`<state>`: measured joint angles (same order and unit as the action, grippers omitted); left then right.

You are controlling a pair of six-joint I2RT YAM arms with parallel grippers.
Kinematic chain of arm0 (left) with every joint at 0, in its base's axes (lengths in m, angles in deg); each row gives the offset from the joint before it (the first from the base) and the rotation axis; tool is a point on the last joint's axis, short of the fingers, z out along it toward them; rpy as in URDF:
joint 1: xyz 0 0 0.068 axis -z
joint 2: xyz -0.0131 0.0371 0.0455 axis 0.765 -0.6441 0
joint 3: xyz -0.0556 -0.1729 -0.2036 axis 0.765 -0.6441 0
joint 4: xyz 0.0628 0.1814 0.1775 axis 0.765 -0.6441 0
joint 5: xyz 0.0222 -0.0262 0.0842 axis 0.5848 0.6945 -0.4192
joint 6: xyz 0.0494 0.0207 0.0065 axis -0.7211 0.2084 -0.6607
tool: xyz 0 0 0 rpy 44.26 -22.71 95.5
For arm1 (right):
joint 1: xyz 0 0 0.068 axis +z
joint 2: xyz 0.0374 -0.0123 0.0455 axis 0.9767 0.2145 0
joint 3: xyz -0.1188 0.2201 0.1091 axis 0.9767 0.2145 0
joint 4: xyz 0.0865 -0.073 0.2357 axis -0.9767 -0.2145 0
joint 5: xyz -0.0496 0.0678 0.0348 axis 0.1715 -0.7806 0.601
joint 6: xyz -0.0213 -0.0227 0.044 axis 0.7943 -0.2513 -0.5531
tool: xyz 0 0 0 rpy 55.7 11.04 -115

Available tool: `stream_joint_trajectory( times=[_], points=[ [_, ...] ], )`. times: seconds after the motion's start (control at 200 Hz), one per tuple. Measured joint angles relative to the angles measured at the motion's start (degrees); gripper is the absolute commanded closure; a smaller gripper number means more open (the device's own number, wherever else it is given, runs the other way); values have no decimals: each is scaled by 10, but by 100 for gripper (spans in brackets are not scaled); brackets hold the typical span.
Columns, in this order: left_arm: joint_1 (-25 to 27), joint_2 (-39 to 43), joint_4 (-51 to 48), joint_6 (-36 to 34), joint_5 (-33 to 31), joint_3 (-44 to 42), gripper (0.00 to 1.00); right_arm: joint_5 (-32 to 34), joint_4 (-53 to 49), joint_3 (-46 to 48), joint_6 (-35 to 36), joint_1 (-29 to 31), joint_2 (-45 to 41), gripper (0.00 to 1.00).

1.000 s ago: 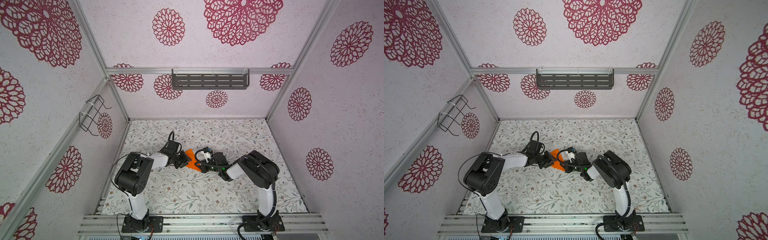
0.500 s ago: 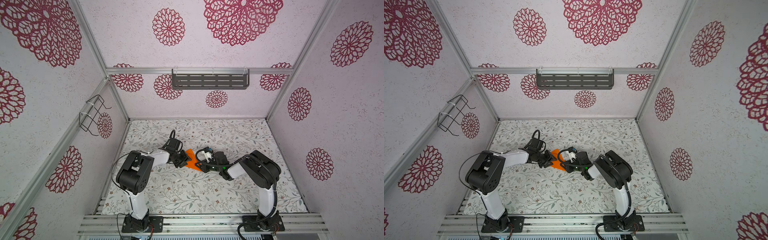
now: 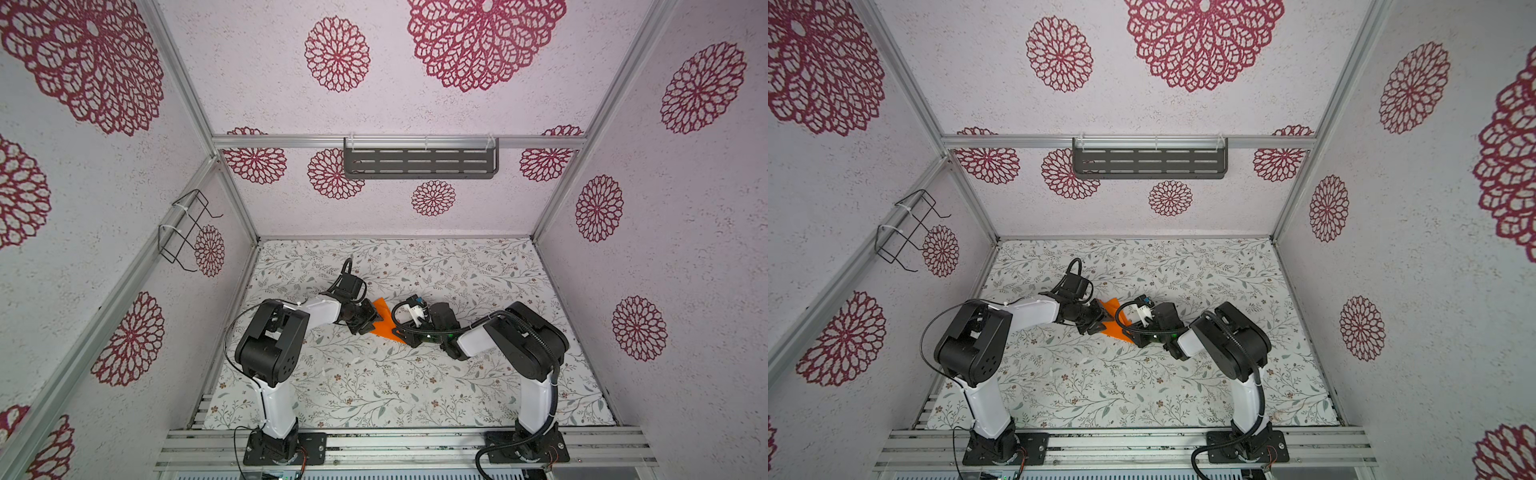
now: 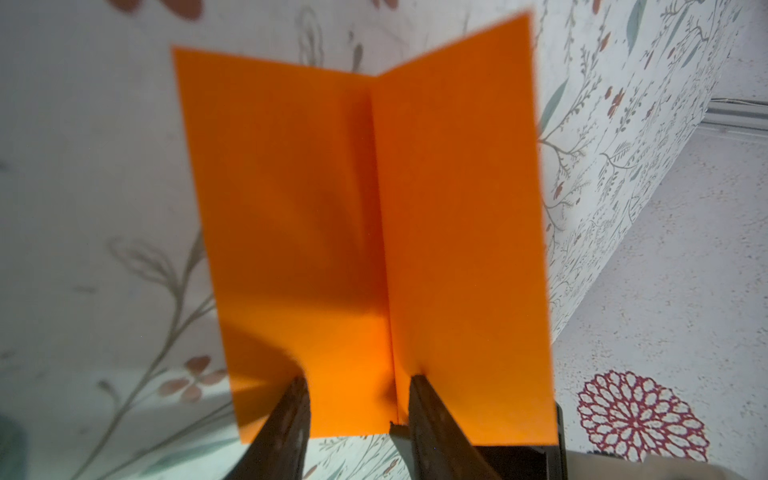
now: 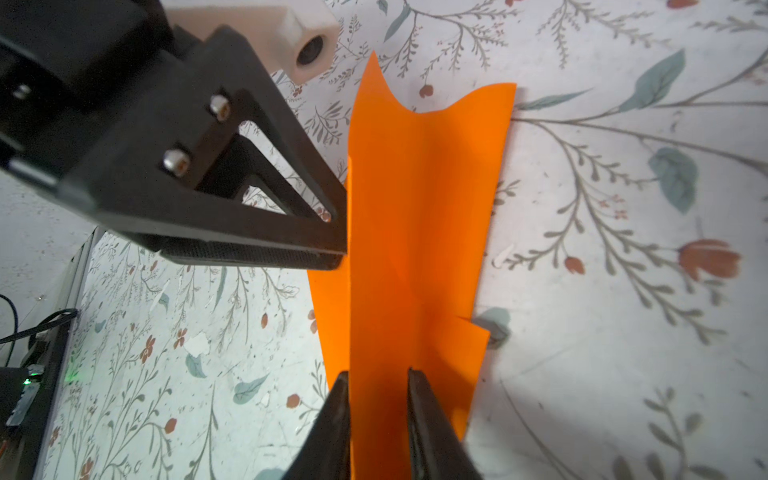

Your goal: Fold a paper plane with a square sheet of paper (pick it up from the middle)

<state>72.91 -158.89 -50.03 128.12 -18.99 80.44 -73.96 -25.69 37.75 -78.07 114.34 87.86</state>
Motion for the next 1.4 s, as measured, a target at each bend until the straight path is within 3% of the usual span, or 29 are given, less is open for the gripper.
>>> stream_joint_trajectory(
  times=[0.345,0.605,1.101,1.396],
  points=[
    [0,0,-1,-10,0,0,61,-3,-5,0,5,0,0,93],
    [0,20,9,-35,0,-19,61,-33,-2,-7,-36,-9,1,97],
    [8,55,92,-35,7,-48,61,-70,5,-42,-125,-10,21,97],
    [10,19,73,-29,2,-43,63,-65,-40,-53,-114,-10,23,86]
  ],
)
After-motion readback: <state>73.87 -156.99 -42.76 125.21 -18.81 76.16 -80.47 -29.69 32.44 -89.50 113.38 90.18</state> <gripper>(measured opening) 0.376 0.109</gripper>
